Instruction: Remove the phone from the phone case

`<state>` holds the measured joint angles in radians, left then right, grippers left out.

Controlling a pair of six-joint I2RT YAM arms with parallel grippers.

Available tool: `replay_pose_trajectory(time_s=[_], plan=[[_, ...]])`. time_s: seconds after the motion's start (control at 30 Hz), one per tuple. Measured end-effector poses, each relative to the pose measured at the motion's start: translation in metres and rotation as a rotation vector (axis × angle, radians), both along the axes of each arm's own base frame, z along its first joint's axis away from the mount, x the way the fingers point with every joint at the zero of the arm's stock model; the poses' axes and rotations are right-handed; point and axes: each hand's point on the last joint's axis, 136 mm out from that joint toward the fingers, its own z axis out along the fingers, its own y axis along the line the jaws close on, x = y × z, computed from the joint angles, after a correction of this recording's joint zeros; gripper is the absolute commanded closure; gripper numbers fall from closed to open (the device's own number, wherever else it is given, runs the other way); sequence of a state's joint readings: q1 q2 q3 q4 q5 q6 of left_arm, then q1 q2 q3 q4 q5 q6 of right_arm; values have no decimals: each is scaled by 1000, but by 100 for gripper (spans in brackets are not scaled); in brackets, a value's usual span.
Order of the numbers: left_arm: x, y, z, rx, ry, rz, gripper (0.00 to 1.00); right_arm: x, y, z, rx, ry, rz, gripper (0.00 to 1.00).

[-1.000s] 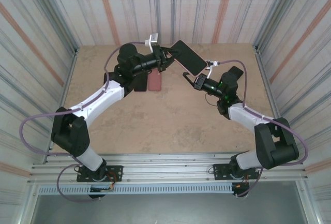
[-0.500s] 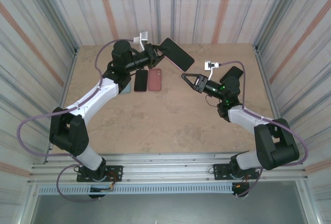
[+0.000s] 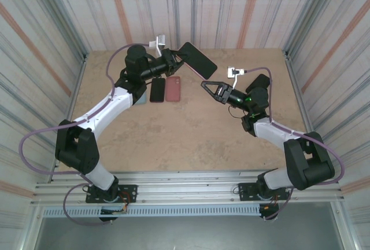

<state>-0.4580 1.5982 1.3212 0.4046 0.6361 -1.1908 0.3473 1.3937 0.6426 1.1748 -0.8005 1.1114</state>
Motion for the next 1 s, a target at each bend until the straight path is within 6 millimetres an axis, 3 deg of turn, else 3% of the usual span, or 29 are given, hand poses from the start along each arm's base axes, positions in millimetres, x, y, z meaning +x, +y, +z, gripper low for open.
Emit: replay_pose_trajectory(time_s=[0.63, 1.0], plan=[[-3, -1, 0, -57, 56, -21, 100, 6, 0, 13, 27, -38, -7, 79], [1, -2, -3, -105, 138, 14, 100, 12, -2, 12, -10, -91, -29, 81]])
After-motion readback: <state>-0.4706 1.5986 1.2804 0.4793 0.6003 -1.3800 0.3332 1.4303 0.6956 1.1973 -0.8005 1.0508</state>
